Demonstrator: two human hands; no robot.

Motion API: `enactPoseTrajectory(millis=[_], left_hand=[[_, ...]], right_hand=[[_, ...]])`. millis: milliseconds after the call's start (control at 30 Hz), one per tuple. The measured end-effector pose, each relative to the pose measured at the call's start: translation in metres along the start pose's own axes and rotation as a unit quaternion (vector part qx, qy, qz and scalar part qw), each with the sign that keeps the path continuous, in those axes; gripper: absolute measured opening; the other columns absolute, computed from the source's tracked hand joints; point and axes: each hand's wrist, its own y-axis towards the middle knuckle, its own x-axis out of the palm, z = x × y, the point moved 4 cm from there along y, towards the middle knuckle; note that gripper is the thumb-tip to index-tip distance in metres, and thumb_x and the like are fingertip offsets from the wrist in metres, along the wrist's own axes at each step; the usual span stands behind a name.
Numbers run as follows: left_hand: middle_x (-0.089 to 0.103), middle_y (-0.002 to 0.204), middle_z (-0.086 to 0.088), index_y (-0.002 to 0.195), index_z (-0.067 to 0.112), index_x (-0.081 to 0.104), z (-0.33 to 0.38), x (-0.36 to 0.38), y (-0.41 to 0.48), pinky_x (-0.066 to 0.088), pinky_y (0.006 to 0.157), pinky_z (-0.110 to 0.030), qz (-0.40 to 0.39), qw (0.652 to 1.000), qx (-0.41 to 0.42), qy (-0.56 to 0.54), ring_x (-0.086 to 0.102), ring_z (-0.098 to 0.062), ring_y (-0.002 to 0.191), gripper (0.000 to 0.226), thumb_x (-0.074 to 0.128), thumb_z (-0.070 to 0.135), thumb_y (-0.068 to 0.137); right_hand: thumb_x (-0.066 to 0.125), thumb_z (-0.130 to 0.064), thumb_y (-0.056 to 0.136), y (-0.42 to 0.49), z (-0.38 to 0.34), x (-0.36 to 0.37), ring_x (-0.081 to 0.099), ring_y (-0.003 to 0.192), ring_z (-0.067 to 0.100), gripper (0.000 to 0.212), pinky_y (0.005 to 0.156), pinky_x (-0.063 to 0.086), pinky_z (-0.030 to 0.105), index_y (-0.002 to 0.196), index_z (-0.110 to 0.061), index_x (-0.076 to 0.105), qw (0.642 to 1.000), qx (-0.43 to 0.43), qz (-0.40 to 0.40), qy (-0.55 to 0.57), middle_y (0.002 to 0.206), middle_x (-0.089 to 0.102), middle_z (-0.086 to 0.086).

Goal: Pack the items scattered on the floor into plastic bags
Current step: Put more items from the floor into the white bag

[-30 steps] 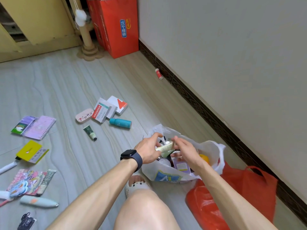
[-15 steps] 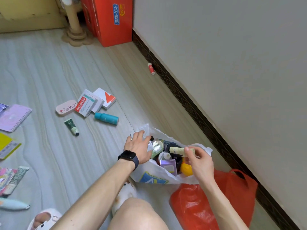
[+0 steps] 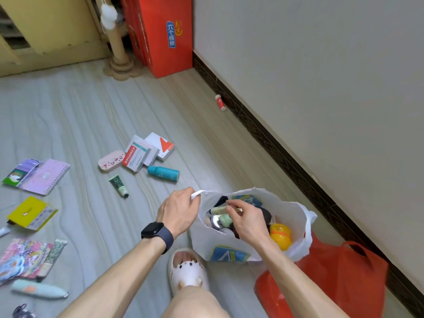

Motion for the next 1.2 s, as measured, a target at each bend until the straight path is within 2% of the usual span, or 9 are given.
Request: enactPoseTrajectory(millis=[133, 300, 433, 533, 633, 700, 833, 1000, 1200], left_hand=[[0.070, 0.068, 0.004, 0.079, 0.009, 0.062, 0.011, -0.016, -0.006, 0.046, 0.068, -0.031, 0.000, 0.976, -0.085, -0.198, 0.063, -0.016, 0.073, 0.033, 0.050, 0.036, 0.094], [0.069, 0.059, -0.004, 0.103, 0.025, 0.051, 0.043, -0.025, -0.024, 0.047, 0.051, -0.020, -0.056, 0.956, -0.070, -0.278, 0.064, -0.011, 0.050, 0.016, 0.053, 0.022, 0.088], [0.074, 0.076, 0.001, 0.109, 0.036, 0.058, 0.069, -0.026, -0.034, 0.048, 0.050, -0.026, -0.097, 0.939, -0.002, -0.330, 0.054, -0.015, 0.046, 0.035, 0.049, 0.010, 0.088], [0.074, 0.098, -0.003, 0.105, 0.029, 0.064, 0.078, -0.021, -0.040, 0.049, 0.055, -0.031, -0.098, 0.913, -0.009, -0.396, 0.053, -0.018, 0.051, 0.039, 0.048, 0.000, 0.085], [0.062, 0.124, 0.005, 0.116, 0.030, 0.064, 0.072, -0.010, -0.041, 0.049, 0.083, -0.029, -0.102, 0.981, 0.059, -0.152, 0.063, -0.015, 0.094, 0.034, 0.053, 0.014, 0.087], [0.043, 0.143, -0.001, 0.131, 0.030, 0.056, 0.064, 0.000, -0.043, 0.045, 0.097, -0.034, -0.149, 0.984, 0.088, 0.035, 0.056, -0.024, 0.118, 0.043, 0.054, 0.027, 0.089], [-0.004, 0.164, -0.004, 0.146, 0.031, 0.034, 0.042, 0.006, -0.045, 0.048, 0.083, -0.036, -0.160, 0.951, 0.058, 0.259, 0.062, -0.030, 0.110, 0.055, 0.048, 0.037, 0.093], [-0.029, 0.158, -0.007, 0.152, 0.043, 0.010, 0.034, 0.006, -0.047, 0.043, 0.064, -0.030, -0.141, 0.938, 0.047, 0.314, 0.066, -0.023, 0.092, 0.083, 0.062, 0.027, 0.088], [-0.011, 0.163, 0.000, 0.141, 0.046, 0.039, 0.067, 0.000, -0.047, 0.037, 0.104, -0.039, -0.192, 0.956, 0.100, 0.199, 0.038, -0.032, 0.133, 0.074, 0.070, 0.040, 0.074]], right_hand=[[0.050, -0.044, 0.093, -0.010, 0.007, 0.006, 0.055, 0.123, 0.019, 0.046, 0.097, 0.048, 0.038, 0.137, -0.032, 0.053, 0.988, -0.021, -0.058, -0.140, 0.139, 0.058, -0.006], [0.061, -0.040, 0.079, -0.043, 0.039, -0.051, 0.039, 0.136, 0.031, 0.041, 0.103, 0.041, 0.047, 0.116, -0.024, 0.067, 0.946, -0.049, 0.133, -0.292, 0.141, 0.053, 0.011], [0.074, -0.034, 0.073, -0.070, 0.083, -0.099, 0.016, 0.146, 0.045, 0.065, 0.108, 0.020, 0.062, 0.134, -0.033, 0.052, 0.910, 0.124, 0.131, -0.374, 0.161, 0.016, 0.019], [0.052, -0.016, 0.087, -0.079, 0.112, -0.113, 0.050, 0.121, 0.043, 0.058, 0.095, 0.047, 0.048, 0.143, -0.027, 0.041, 0.945, 0.219, 0.038, -0.241, 0.145, 0.035, 0.020], [0.045, -0.002, 0.082, -0.086, 0.106, -0.120, 0.057, 0.096, 0.035, 0.061, 0.076, 0.048, 0.037, 0.140, -0.020, 0.048, 0.967, 0.149, 0.067, -0.198, 0.104, 0.050, 0.007], [0.044, -0.002, 0.082, -0.088, 0.100, -0.122, 0.057, 0.089, 0.034, 0.058, 0.073, 0.048, 0.038, 0.137, -0.019, 0.049, 0.968, 0.132, 0.086, -0.194, 0.099, 0.046, 0.004], [0.046, -0.034, 0.095, -0.095, 0.089, -0.119, 0.061, 0.099, 0.040, 0.050, 0.080, 0.052, 0.043, 0.144, -0.032, 0.036, 0.959, 0.143, 0.055, -0.238, 0.124, 0.047, 0.008], [0.059, -0.078, 0.067, -0.101, 0.101, -0.119, 0.059, 0.119, 0.035, 0.103, 0.088, 0.050, 0.038, 0.149, -0.057, 0.000, 0.939, 0.193, -0.072, -0.277, 0.153, 0.035, 0.010], [0.048, -0.069, 0.086, -0.113, 0.058, -0.139, 0.060, 0.114, 0.029, 0.064, 0.082, 0.051, 0.038, 0.145, -0.050, 0.029, 0.912, 0.112, -0.020, -0.393, 0.134, 0.054, 0.000]])
